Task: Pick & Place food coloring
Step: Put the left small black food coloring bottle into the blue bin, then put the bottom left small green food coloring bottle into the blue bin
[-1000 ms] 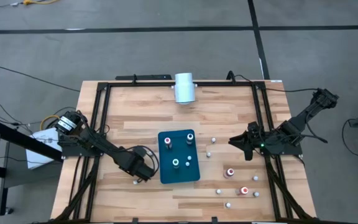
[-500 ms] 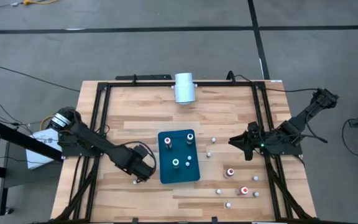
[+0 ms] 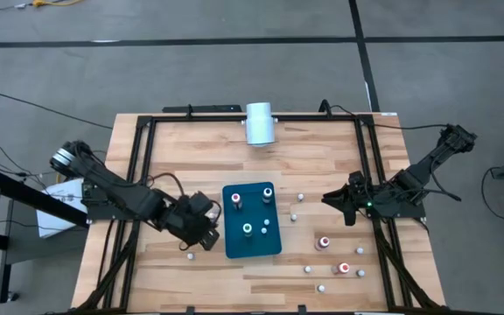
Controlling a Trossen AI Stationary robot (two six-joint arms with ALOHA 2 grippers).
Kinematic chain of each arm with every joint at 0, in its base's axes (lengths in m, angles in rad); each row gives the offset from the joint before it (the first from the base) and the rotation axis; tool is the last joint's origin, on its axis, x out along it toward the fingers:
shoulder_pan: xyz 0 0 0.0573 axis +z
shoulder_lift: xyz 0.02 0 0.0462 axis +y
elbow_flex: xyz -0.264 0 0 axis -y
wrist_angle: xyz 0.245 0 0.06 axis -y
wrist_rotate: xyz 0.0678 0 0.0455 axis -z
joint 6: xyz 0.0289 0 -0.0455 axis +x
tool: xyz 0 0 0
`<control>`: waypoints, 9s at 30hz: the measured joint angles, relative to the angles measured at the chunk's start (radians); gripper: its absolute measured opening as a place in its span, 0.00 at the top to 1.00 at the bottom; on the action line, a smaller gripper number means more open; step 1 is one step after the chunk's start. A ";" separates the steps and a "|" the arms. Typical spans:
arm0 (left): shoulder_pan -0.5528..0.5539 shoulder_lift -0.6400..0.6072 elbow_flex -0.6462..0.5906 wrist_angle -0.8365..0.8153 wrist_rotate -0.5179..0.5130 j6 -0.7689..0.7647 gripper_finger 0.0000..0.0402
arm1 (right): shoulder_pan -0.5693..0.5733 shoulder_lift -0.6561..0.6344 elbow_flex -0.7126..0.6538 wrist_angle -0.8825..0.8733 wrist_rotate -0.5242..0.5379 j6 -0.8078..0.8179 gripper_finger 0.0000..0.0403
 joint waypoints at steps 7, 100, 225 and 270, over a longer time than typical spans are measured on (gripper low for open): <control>0.018 -0.007 0.000 0.179 -0.049 0.117 0.85 | 0.000 0.000 0.000 0.000 0.000 -0.001 0.77; 0.373 0.414 0.247 0.057 0.341 0.737 0.82 | -0.001 0.000 0.000 0.000 0.005 0.027 0.77; 0.300 0.534 0.154 0.006 0.330 0.191 0.72 | 0.000 0.000 0.000 -0.014 0.000 0.027 0.77; 0.278 0.517 0.403 -0.311 0.199 0.189 0.66 | 0.000 0.000 0.000 -0.014 0.000 0.027 0.77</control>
